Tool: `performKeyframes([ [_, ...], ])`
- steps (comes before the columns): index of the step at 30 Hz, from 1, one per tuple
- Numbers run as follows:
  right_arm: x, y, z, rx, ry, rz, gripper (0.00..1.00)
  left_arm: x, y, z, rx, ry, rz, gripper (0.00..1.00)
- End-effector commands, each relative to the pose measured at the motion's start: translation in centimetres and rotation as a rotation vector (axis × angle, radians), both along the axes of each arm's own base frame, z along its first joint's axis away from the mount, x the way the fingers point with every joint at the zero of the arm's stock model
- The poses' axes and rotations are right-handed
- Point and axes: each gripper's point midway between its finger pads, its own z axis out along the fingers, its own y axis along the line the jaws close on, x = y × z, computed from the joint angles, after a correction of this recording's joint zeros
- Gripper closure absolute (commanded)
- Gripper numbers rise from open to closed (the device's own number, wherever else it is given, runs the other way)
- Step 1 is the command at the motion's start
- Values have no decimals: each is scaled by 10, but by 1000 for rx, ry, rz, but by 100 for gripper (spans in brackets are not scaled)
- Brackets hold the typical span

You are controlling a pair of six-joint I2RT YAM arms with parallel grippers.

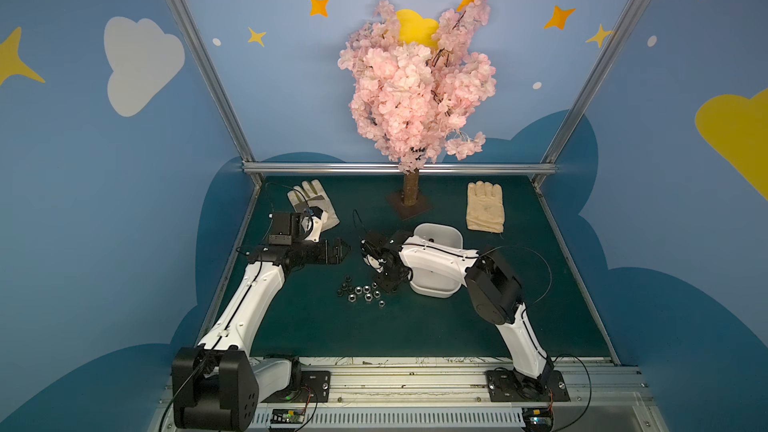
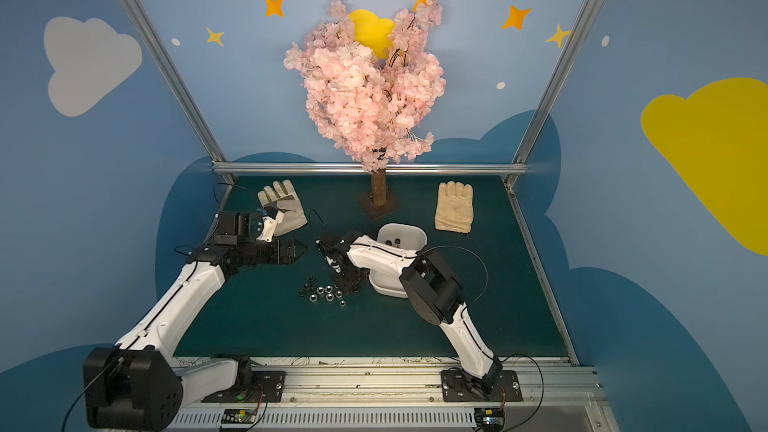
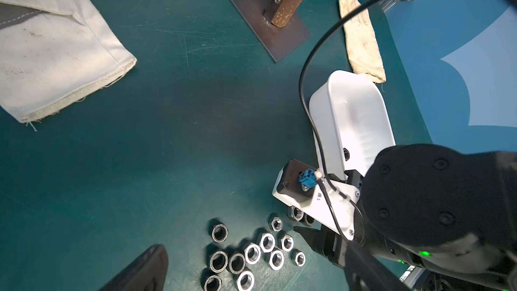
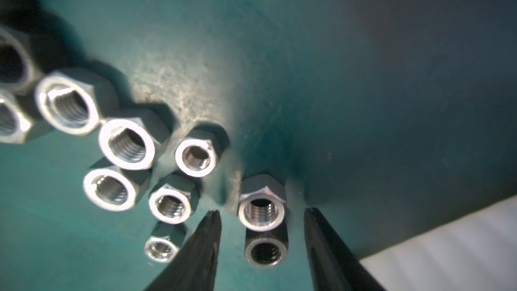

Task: Put the nuts on the desktop into the storage box
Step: Pick up the nut from the center of the board, then place the nut in the storage box.

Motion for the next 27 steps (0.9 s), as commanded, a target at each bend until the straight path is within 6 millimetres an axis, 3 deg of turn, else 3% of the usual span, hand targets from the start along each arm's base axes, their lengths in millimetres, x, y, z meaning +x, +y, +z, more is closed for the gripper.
performKeyframes([
  [1,-2,1,-5,-27,12,8,52,2,2,12,0,-30,12,0],
  [5,2,7,0,0,-8,-6,74,2,3,12,5,-31,17,0],
  [7,7,10,8,29,-35,-17,79,2,3,11,6,-31,18,0],
  [11,24,13,38,108,-93,-75,82,3,3,11,7,-29,19,0],
  [14,41,1,58,155,-137,-147,82,3,4,11,8,-31,22,0],
  [17,63,-28,75,177,-186,-257,81,3,4,10,9,-30,22,0],
  [19,78,-57,80,165,-212,-349,81,3,4,11,9,-32,23,0],
  [22,93,-101,77,127,-224,-466,81,3,4,12,8,-36,22,0],
  [27,102,-152,62,70,-187,-595,81,3,5,12,11,-36,25,0],
])
